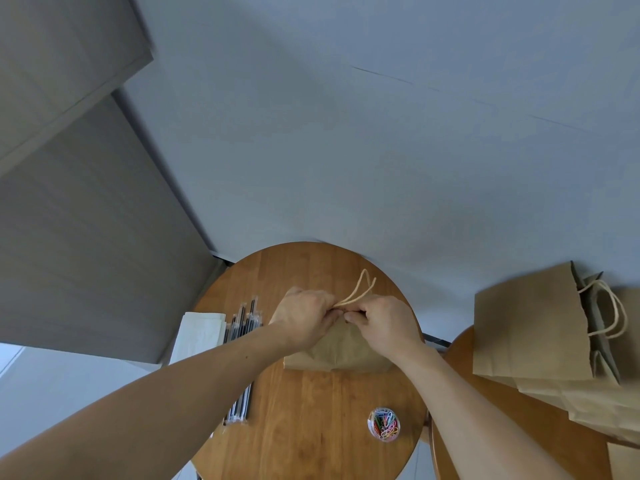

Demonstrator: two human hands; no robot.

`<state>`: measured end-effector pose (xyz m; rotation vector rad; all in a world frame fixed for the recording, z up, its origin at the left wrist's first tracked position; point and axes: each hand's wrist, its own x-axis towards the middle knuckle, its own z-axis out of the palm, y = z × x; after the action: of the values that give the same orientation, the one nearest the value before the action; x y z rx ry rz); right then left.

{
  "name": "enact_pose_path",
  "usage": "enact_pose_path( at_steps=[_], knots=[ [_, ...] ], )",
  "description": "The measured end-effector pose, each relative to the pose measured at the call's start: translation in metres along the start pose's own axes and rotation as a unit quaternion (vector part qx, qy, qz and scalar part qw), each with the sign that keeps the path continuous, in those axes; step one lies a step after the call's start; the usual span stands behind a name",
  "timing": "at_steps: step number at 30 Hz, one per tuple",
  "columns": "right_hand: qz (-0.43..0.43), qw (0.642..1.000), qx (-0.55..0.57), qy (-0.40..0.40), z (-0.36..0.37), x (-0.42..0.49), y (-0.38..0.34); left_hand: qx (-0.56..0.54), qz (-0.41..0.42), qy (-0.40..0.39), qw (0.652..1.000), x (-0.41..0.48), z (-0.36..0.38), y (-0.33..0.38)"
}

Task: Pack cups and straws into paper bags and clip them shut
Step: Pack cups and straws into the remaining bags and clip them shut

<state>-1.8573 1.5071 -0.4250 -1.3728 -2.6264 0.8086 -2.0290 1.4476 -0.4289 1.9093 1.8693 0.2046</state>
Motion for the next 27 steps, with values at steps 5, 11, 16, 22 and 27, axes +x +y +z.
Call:
enact_pose_path(
  at_steps=[5, 11, 16, 22, 27],
  knots=[
    [0.001, 1.000, -0.013, 0.017, -0.001, -0.001, 0.000, -0.012, 0.000, -0.002, 1.000, 0.002, -0.001, 0.000],
    [0.016, 0.998, -0.029, 0.050, -0.001, -0.004, -0.003, -0.016, -0.002, -0.001, 1.000, 0.002, 0.000, 0.001],
    [0.032, 0.996, -0.034, 0.075, 0.000, -0.002, -0.008, -0.022, 0.001, 0.007, 1.000, 0.003, 0.000, 0.002],
    [0.049, 0.993, -0.002, 0.109, 0.002, -0.003, -0.007, -0.021, -0.004, 0.014, 1.000, 0.003, 0.002, 0.002],
    [-0.030, 0.980, 0.018, 0.196, 0.004, -0.021, -0.010, -0.046, -0.023, 0.019, 0.999, 0.004, 0.000, -0.003]
  ],
)
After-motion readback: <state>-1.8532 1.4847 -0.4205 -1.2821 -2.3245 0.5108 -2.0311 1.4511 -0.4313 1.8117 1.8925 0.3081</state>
